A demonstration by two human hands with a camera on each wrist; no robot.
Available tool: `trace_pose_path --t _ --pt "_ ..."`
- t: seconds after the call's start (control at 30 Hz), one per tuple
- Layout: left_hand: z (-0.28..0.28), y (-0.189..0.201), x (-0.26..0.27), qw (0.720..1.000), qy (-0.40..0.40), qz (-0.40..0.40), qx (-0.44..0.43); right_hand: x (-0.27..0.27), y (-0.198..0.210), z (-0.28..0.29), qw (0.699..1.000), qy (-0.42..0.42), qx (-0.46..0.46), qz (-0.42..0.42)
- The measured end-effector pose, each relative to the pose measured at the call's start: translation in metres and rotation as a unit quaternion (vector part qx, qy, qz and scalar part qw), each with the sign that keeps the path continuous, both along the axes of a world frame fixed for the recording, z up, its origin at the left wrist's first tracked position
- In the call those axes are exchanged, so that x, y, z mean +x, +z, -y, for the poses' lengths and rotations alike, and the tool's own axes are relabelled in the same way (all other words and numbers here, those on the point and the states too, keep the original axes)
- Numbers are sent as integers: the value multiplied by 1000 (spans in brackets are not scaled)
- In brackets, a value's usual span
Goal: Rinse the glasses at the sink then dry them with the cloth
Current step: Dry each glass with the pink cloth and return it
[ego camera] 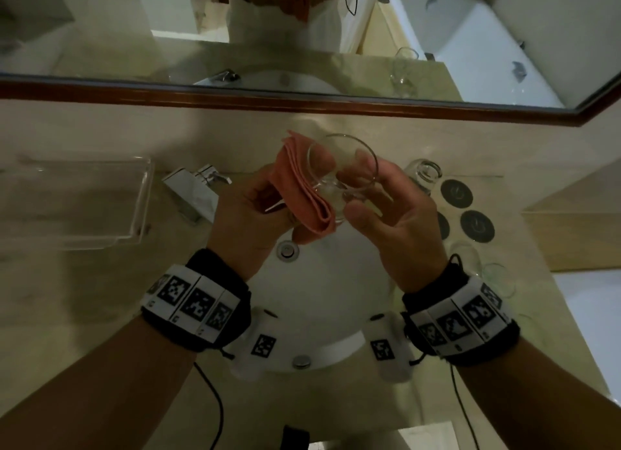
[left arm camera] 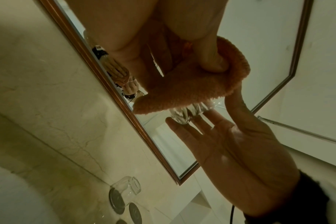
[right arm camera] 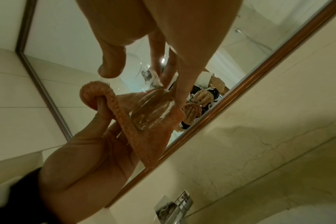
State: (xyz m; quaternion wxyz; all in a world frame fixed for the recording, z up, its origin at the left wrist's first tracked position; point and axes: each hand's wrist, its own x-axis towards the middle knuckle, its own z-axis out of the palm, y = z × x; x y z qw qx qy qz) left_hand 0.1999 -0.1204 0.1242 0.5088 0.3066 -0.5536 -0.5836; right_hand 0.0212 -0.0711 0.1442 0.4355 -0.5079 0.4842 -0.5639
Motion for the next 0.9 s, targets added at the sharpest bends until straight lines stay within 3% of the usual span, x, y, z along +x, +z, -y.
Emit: trace_pose_path --t 0.13,0.33,0.5,0.9 --pt "-6 6 6 1000 -9 -7 8 7 7 -12 999 0 0 35" --pt "-28 21 -4 1000 -17 3 -18 16 23 -31 997 -72 -3 25" --pt "-42 40 -7 1000 13 17 -13 2 36 -40 999 -5 -33 39" --pt "-87 80 -41 992 84 49 -86 -35 77 -70 997 -20 -76 -13"
